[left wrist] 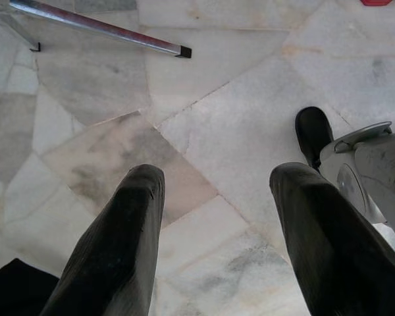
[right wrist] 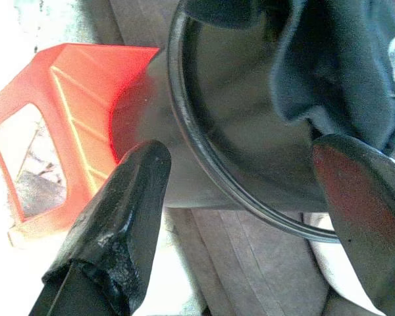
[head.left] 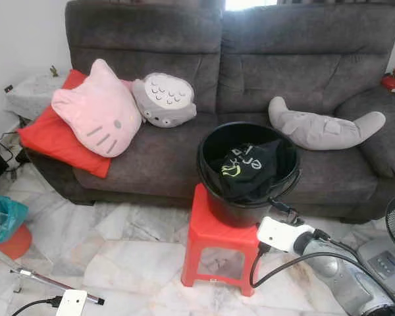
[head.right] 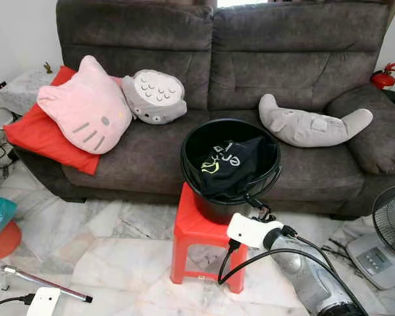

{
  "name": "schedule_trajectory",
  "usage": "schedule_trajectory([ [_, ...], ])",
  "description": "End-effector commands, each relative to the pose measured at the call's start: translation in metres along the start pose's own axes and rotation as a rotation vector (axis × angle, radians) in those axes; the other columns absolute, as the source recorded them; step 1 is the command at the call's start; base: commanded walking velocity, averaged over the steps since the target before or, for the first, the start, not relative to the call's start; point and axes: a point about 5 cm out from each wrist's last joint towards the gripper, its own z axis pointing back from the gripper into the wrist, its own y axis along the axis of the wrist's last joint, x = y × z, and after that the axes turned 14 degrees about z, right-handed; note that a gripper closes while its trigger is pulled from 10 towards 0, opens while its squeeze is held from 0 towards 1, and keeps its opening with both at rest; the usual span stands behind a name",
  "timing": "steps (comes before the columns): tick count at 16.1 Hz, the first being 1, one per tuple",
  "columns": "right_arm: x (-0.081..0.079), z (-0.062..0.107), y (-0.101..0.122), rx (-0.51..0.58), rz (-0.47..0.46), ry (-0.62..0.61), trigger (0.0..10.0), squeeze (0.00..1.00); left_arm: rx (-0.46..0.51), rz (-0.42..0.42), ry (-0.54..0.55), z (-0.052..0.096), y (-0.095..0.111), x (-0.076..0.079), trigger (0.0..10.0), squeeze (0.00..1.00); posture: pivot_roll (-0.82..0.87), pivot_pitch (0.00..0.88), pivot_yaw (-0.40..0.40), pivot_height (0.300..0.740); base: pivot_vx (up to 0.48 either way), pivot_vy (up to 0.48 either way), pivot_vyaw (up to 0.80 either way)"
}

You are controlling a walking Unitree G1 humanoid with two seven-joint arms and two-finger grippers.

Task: Hang hanger

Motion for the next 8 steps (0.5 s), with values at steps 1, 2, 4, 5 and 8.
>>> schedule_trajectory([
  [1, 0.0014, -0.0021, 0.003, 0.015, 0.005, 0.004, 10.0, 0.0, -0.016, -0.013, 0.01, 0.0006, -0.0022, -0.0042, 10.0, 0.0, -0.18, 0.0, 0.039, 0.719, 0.0, 0.0, 0.0],
  [2, 0.0013, -0.0021, 0.0031, 0.016, 0.006, 0.004, 10.0, 0.0, -0.016, -0.012, 0.011, 0.0006, -0.0022, -0.0042, 10.0, 0.0, -0.18, 0.0, 0.039, 0.719, 0.0, 0.0, 0.0],
  [4, 0.0015, -0.0022, 0.0036, 0.017, 0.007, 0.003, 10.0, 0.0, -0.015, -0.011, 0.012, 0.0006, -0.0021, -0.0043, 10.0, 0.0, -0.18, 0.0, 0.039, 0.719, 0.0, 0.0, 0.0],
  [5, 0.0017, -0.0022, 0.0041, 0.019, 0.007, 0.002, 10.0, 0.0, -0.015, -0.011, 0.012, 0.0006, -0.002, -0.0043, 10.0, 0.0, -0.18, 0.0, 0.039, 0.719, 0.24, 0.0, 0.0],
  [8, 0.0022, -0.0023, 0.0054, 0.025, 0.009, -0.002, 10.0, 0.0, -0.015, -0.009, 0.012, 0.0006, -0.002, -0.0043, 10.0, 0.0, -0.18, 0.0, 0.039, 0.719, 0.161, 0.0, 0.0],
])
